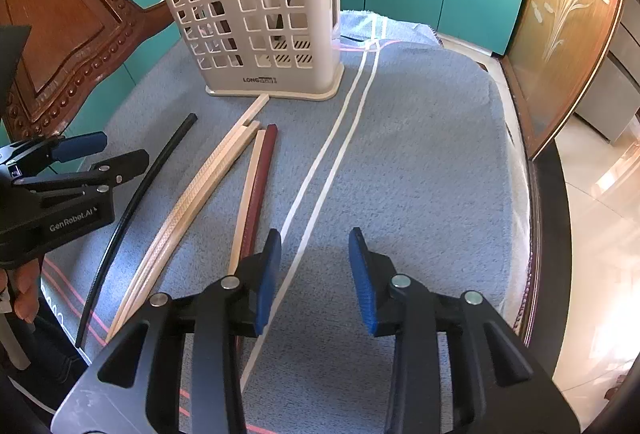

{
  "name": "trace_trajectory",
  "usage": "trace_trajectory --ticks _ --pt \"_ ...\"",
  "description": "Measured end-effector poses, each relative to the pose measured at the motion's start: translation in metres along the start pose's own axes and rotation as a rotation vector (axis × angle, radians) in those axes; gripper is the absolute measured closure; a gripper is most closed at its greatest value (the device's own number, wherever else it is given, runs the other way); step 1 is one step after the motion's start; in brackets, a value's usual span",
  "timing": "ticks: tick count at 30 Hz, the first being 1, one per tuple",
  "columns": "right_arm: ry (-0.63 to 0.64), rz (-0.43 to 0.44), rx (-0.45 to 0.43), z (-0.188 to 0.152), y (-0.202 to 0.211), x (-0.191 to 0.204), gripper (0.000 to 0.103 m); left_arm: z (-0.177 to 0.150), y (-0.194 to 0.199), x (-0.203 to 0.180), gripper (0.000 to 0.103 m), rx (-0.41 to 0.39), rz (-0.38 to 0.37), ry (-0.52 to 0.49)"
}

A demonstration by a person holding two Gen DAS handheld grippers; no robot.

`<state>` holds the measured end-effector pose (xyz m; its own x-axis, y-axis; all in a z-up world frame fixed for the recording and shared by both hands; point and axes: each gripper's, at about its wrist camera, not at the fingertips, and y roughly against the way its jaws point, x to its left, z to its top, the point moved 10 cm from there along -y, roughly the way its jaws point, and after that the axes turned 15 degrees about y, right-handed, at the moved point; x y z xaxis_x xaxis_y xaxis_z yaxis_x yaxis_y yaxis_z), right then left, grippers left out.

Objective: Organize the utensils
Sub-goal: 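Grasp a dark red chopstick with the right tool while the left tool grasps a black chopstick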

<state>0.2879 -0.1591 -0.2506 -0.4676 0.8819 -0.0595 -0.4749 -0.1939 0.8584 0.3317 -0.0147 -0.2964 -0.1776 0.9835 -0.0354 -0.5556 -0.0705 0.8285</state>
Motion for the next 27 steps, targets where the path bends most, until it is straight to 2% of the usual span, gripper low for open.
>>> trace_trajectory --ticks 20,27 --pt "-0.004 -0.004 -0.027 0.002 0.005 -0.004 0.068 -0.003 -0.002 -0.001 0.04 0.001 0.0 -0.004" --pt "-0.012 0.027 -0.087 0.011 0.015 -0.009 0.068 0.001 0.004 0.001 0.04 -0.006 -0.036 0.026"
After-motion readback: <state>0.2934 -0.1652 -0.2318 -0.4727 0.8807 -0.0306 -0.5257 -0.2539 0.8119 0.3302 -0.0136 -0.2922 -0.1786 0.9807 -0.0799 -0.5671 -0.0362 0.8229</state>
